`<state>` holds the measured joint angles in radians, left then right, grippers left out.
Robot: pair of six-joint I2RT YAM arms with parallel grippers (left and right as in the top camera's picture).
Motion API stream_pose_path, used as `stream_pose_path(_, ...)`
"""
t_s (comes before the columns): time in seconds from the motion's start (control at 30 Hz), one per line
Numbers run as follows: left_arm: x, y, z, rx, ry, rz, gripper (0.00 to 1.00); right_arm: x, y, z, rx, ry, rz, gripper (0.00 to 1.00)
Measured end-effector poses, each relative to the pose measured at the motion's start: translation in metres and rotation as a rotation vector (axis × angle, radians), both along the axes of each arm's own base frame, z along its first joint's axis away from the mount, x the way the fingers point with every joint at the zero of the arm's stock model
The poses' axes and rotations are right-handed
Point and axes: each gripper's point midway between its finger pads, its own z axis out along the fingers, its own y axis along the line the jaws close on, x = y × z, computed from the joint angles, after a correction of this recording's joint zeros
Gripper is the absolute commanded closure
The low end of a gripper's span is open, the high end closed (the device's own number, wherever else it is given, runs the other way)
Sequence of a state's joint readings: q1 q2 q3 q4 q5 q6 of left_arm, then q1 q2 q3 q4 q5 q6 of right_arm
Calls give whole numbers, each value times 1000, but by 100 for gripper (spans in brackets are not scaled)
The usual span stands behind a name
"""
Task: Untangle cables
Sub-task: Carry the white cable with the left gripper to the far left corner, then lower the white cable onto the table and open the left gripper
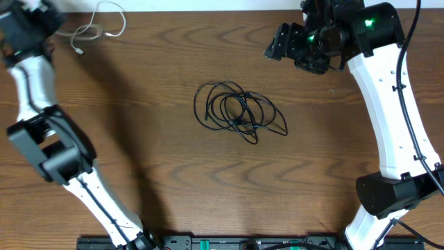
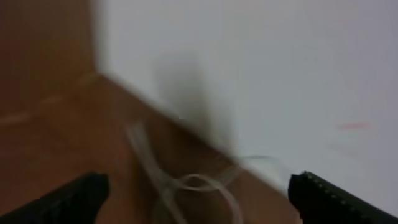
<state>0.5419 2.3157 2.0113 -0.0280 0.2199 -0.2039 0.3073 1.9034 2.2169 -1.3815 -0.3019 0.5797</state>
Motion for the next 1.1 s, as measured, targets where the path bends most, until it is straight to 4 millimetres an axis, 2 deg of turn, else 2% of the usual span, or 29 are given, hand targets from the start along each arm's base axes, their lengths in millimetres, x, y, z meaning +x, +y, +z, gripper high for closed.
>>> stream_pose_path(0.07, -22, 31, -7, 12, 39, 57, 1, 1, 0, 0, -3, -4, -2, 22)
stream_pose_path(0.13, -41, 54, -15, 9, 81, 100, 1, 3, 0, 1, -2, -13, -4, 22)
stream_pose_path(0.23, -59, 69, -25, -10, 128, 132, 1, 3, 0, 1, -3, -15, -4, 22)
stream_pose_path(0.33, -61, 67, -29, -25, 140, 114, 0, 3, -1, 1, -5, -15, -5, 22)
stream_pose_path(0.5, -43, 34, -28, -70, 110, -31, 0, 3, -1, 1, -6, -15, -5, 22)
stream_pose_path(0.73, -10, -34, -28, -115, 94, -211, 0, 3, -1, 1, -16, -24, 9, 23)
stream_pose_path(0.9, 13, -81, -30, -84, 118, -251, 0, 3, -2, 0, -30, -30, 22, 23)
stream_pose_path(1.0, 22, -99, -32, -52, 134, -251, 1, 2, -2, -1, -35, -29, 27, 23)
stream_pose_path(1.1, 28, -102, -37, -19, 141, -239, 1, 1, -2, -1, -41, -28, 30, 23)
